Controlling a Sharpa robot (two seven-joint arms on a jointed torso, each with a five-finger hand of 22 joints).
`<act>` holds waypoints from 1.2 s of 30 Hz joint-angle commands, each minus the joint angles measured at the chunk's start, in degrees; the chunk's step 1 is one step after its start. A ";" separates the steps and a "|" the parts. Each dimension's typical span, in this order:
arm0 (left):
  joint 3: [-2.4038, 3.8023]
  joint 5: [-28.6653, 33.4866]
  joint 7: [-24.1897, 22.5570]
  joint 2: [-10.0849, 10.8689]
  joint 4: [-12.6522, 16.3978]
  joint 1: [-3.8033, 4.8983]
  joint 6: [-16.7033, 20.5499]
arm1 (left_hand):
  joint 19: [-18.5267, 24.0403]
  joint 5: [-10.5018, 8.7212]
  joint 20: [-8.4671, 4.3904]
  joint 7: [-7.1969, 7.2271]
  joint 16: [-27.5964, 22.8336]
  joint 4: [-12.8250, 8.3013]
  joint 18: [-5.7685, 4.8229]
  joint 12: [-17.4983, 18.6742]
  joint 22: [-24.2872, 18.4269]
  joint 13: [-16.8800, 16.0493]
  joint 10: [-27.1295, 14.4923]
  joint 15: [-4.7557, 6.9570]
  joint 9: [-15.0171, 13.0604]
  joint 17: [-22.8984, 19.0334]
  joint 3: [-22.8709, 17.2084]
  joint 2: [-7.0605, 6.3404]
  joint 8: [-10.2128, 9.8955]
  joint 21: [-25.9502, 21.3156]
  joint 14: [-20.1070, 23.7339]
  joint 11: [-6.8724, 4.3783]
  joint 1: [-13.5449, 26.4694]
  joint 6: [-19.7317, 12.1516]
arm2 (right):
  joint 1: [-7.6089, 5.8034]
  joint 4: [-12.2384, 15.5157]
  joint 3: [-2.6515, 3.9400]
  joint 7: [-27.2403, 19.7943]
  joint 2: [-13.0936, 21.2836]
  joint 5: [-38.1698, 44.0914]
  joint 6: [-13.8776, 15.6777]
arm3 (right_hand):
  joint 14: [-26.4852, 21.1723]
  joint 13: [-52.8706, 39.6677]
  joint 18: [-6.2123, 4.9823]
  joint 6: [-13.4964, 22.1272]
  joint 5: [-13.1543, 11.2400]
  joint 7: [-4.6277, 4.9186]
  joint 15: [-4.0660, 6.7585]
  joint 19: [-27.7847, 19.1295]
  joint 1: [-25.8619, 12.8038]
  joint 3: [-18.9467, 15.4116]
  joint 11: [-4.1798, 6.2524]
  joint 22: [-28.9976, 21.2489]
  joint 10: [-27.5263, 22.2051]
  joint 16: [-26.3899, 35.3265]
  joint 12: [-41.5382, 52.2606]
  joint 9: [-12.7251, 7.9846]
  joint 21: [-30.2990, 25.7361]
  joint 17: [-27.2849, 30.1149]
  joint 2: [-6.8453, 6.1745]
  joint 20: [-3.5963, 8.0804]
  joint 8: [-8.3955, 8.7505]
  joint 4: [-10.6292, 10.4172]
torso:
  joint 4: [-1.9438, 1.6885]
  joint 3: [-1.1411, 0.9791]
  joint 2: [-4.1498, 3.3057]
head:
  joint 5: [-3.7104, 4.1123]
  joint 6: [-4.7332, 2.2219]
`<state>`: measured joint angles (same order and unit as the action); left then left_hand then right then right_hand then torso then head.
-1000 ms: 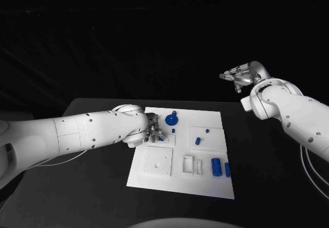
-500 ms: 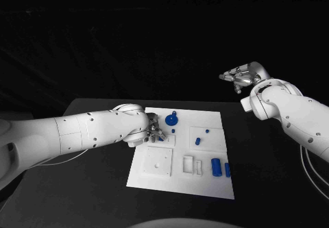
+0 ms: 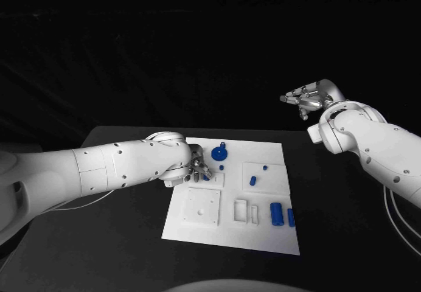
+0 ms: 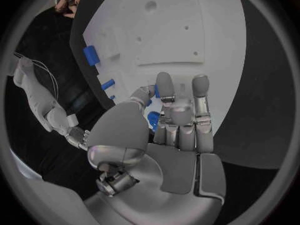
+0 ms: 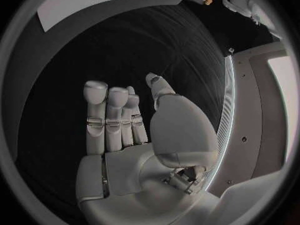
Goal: Assemble the parts on the task board
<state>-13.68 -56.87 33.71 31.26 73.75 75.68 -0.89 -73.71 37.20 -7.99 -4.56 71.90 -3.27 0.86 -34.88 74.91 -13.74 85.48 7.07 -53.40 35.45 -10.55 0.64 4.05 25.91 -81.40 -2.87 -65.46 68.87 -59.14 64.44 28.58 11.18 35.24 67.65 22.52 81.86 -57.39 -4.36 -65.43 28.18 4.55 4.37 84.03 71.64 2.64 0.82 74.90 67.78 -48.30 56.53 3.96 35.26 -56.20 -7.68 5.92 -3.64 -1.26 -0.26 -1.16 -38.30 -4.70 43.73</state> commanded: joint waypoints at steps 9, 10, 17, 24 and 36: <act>-0.12 -0.77 0.41 -1.18 -1.24 -0.15 -4.85 | 0.48 -0.19 0.01 6.29 0.26 -5.49 0.68 -0.33 1.04 0.12 1.38 0.37 -0.03 0.27 -5.27 0.77 -0.05 -0.01 0.02 -1.76 -0.56 6.76 | 0.12 0.00 0.01 -0.24 -0.17 0.03 -1.05 | -0.23 0.12 -1.04 0.56 0.33 0.08 0.06 2.08 -0.66 -0.36 -0.09 4.04 -0.53 0.42 -0.30 -0.06 -0.45 -0.03 0.14 -0.42 0.04 0.21 | 0.02 -0.03 -0.02 | -0.02 0.13; -0.12 -0.81 0.42 -1.22 -1.30 -0.15 -4.94 | 0.48 -0.19 0.01 6.29 0.26 -5.49 0.68 -0.33 1.04 0.12 1.38 0.37 -0.03 0.27 -5.27 0.77 -0.05 -0.01 0.02 -1.76 -0.56 6.76 | 0.13 -0.01 0.01 -0.24 -0.18 0.03 -1.05 | -0.23 0.12 -1.04 0.56 0.33 0.08 0.06 2.08 -0.66 -0.36 -0.09 4.04 -0.53 0.42 -0.30 -0.06 -0.45 -0.03 0.14 -0.42 0.04 0.21 | 0.03 -0.05 -0.02 | -0.02 0.12; -0.11 -0.98 0.45 -1.52 -1.72 -0.15 -5.26 | 0.48 -0.19 0.01 6.29 0.26 -5.49 0.68 -0.33 1.04 0.12 1.38 0.37 -0.03 0.27 -5.27 0.77 -0.05 -0.01 0.02 -1.76 -0.55 6.76 | 0.16 0.01 0.01 -0.24 -0.19 0.03 -1.12 | -0.23 0.12 -1.04 0.56 0.33 0.08 0.06 2.08 -0.66 -0.36 -0.09 4.04 -0.53 0.42 -0.30 -0.06 -0.45 -0.03 0.14 -0.42 0.04 0.21 | 0.00 -0.06 0.00 | 0.07 0.11; -0.12 -1.07 0.45 -1.75 -1.94 -0.15 -6.16 | 0.62 -2.23 0.12 6.33 0.01 -5.00 0.68 -0.26 0.98 0.17 1.38 0.36 -0.23 -0.07 -4.90 1.15 0.00 -0.07 0.23 -1.66 0.01 6.69 | 0.21 -0.01 0.01 -0.26 -0.21 0.03 -1.24 | -0.23 0.12 -1.04 0.56 0.33 0.08 0.06 2.08 -0.66 -0.36 -0.09 4.04 -0.53 0.42 -0.30 -0.06 -0.45 -0.03 0.14 -0.42 0.04 0.21 | -0.03 -0.04 0.01 | 0.17 0.17; -0.12 -0.93 0.29 -2.16 -2.56 -0.17 -5.55 | 0.20 -9.80 0.02 6.74 -0.80 -0.62 0.28 0.20 0.79 0.14 1.37 0.53 -0.33 -1.70 0.18 0.02 -0.05 -1.28 0.49 -1.67 0.89 6.43 | 0.30 -0.01 0.01 -0.27 -0.21 0.03 -1.33 | -0.24 0.20 -1.05 0.62 0.33 0.09 0.05 2.08 -0.68 -0.42 -0.09 4.02 -0.59 0.45 -0.36 -0.06 -0.56 -0.02 0.12 -0.43 0.05 0.22 | -0.06 0.03 -0.01 | 0.31 0.13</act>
<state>-13.54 -57.86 33.71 29.23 71.19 75.87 -4.77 -73.50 27.60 -7.78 -4.58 71.38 -3.52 0.87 -34.88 74.93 -13.62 85.48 7.43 -53.79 33.80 -10.33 1.41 3.95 24.82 -81.15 -2.87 -65.33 68.92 -58.87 64.40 28.58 11.20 35.07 67.65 21.98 81.86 -57.26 -4.36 -65.27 28.18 4.71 4.37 84.03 71.41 2.47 0.61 74.90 67.57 -48.09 56.53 3.96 35.03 -56.20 -7.46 5.92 -3.64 -1.10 -0.29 -1.16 -38.30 -4.41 43.85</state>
